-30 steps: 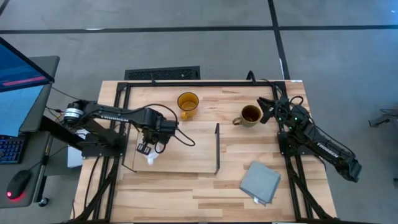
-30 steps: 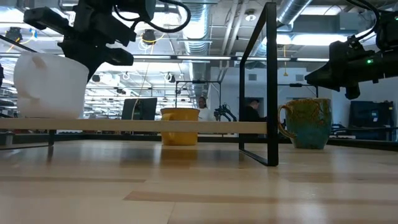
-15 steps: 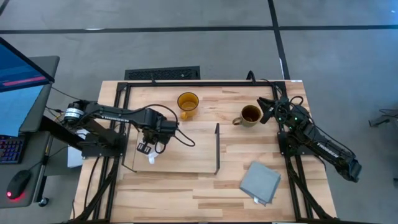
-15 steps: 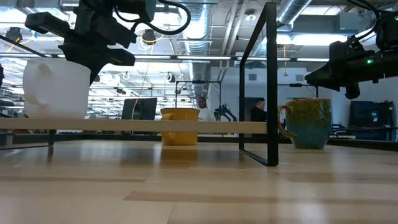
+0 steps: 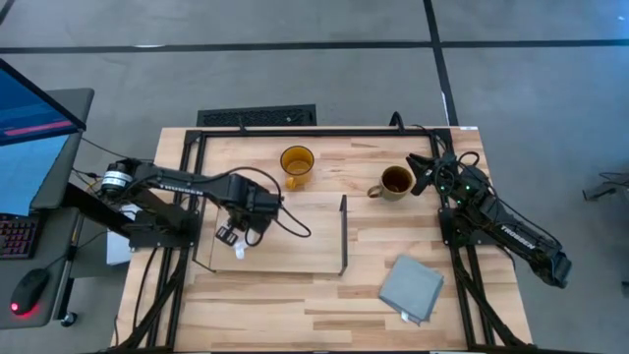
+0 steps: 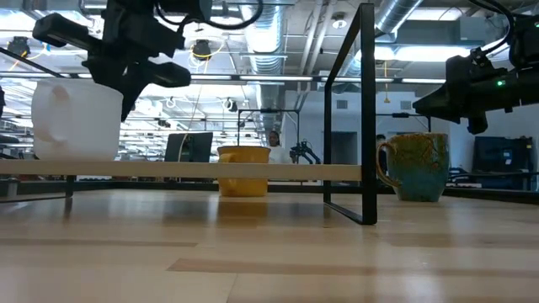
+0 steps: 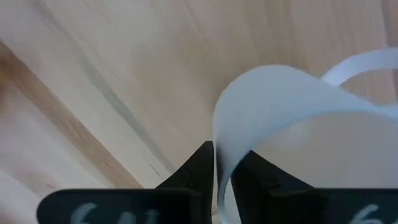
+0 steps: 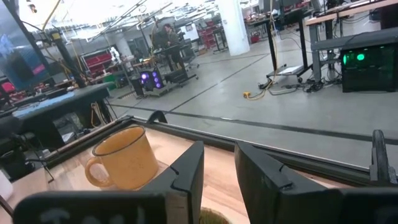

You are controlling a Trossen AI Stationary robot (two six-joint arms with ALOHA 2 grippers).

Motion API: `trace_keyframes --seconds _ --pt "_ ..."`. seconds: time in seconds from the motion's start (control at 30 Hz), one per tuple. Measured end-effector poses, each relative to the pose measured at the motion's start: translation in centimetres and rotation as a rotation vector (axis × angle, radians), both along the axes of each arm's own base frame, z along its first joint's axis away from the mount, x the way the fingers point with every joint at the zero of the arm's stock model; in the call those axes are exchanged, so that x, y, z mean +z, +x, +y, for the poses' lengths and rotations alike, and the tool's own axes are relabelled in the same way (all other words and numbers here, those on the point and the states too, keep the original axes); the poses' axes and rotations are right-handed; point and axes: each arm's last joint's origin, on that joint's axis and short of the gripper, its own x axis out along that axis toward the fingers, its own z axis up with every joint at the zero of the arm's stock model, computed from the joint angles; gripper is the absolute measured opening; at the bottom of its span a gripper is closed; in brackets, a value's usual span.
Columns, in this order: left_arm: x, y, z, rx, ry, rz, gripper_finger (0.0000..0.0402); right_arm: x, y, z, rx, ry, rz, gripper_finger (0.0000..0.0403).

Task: Stack small to large cups/mugs on shelf
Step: Put the white mug on the shelf

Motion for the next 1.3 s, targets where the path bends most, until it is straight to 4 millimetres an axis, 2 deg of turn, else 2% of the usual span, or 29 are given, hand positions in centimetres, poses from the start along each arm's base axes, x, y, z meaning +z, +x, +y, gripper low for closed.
trace_keyframes --seconds 0.6,1.07,1.3 --pt "0.0 -0.1 -1.7 -0.055 -0.036 -0.005 0.0042 0.0 0.0 0.0 0.000 0.001 0.000 0.0113" --pt "0.0 -0.1 -1.7 0.003 -0.033 -0.006 0.0042 0.0 0.0 0.0 0.000 0.001 -0.001 0.0113" --pt "0.0 -0.1 -1.7 0.031 -0.030 -0.007 0.0076 0.0 0.0 0.0 0.000 0.001 -0.001 0.0113"
